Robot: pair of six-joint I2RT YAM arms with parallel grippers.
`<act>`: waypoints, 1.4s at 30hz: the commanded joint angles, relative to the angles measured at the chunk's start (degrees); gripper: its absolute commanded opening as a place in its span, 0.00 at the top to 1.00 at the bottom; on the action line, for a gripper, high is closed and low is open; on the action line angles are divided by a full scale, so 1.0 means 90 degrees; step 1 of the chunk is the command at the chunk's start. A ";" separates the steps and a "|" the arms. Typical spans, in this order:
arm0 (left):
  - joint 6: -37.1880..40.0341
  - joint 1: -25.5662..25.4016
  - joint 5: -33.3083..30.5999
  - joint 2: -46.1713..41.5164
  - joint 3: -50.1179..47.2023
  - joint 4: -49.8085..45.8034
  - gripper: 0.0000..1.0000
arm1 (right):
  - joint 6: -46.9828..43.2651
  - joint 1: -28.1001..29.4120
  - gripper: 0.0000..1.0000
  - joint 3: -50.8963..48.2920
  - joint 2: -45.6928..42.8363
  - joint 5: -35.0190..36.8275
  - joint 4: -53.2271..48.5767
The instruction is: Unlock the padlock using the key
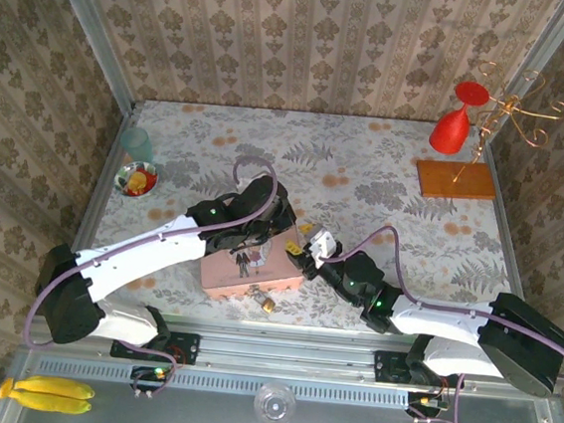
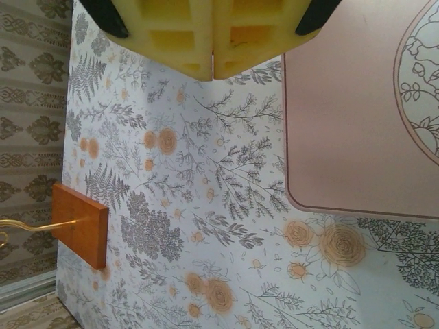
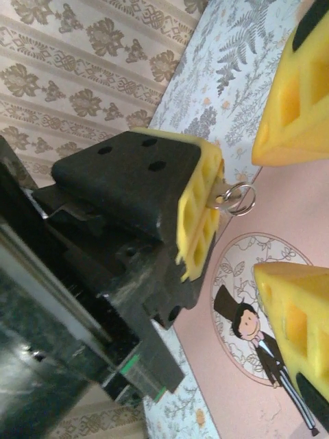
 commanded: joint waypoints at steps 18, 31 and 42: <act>-0.0163 -0.0261 -0.0033 0.0120 0.0216 0.0033 1.00 | -0.0106 0.0047 0.73 0.0162 0.0334 0.0558 0.0804; -0.0232 -0.0316 0.0125 0.0039 0.0158 0.0059 1.00 | 0.0084 0.0044 0.74 0.0185 0.0541 0.0757 0.1206; -0.0269 -0.0387 0.0198 -0.0012 0.0069 0.0175 1.00 | 0.0270 0.0046 0.94 0.0317 0.0509 0.0828 0.1088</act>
